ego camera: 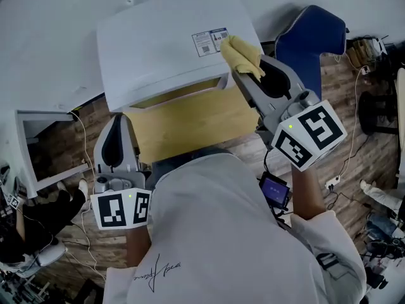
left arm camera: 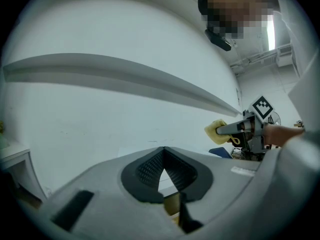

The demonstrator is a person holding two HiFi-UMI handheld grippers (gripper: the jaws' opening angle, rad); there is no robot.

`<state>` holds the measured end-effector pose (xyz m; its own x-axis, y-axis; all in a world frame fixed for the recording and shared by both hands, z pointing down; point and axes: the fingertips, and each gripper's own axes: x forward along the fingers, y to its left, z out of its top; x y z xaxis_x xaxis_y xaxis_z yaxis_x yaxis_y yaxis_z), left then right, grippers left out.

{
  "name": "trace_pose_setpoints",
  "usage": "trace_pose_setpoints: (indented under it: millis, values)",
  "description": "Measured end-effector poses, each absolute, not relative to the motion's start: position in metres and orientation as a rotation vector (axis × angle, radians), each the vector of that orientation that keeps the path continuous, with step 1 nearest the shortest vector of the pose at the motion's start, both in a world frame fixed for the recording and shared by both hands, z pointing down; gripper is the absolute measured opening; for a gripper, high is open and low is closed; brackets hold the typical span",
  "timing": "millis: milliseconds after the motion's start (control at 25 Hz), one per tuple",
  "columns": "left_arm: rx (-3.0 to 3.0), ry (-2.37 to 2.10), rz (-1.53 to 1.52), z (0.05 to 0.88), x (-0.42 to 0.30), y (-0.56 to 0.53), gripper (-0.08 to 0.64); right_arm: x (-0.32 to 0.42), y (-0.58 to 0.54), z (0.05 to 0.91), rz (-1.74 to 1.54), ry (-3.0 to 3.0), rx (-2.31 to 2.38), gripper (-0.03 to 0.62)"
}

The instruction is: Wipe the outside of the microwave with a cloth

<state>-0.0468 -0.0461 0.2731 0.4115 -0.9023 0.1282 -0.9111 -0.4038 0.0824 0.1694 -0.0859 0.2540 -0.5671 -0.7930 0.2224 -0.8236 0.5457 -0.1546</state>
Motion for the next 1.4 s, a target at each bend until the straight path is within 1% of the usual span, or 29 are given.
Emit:
trace_pose_setpoints:
  millis: [200,440,600,840,1040,1400]
  values:
    - [2.533,-1.662,0.108,0.271,-0.049,-0.062,-0.006,0.174,-0.133,0.259,0.282,-2.522,1.305,0.103]
    - [2.552,-1.643,0.102,0.266,-0.061,-0.084,-0.006,0.186,-0.198,0.264,0.340,-2.348,1.264,0.114]
    - [2.558,-1.620,0.120,0.269,-0.066,-0.098,-0.005,0.211,-0.247,0.280,0.328,-2.157,1.285,0.115]
    - [2.546,-1.603,0.123,0.271,-0.076,-0.108,-0.005,0.247,-0.315,0.306,0.456,-1.987,1.306,0.115]
    - [2.540,-1.582,0.134,0.277,-0.082,-0.107,-0.005,0.256,-0.345,0.335,0.513,-1.894,1.292,0.115]
    - [2.514,-1.582,0.140,0.285,-0.086,-0.101,-0.005,0.247,-0.361,0.362,0.419,-1.768,1.302,0.115]
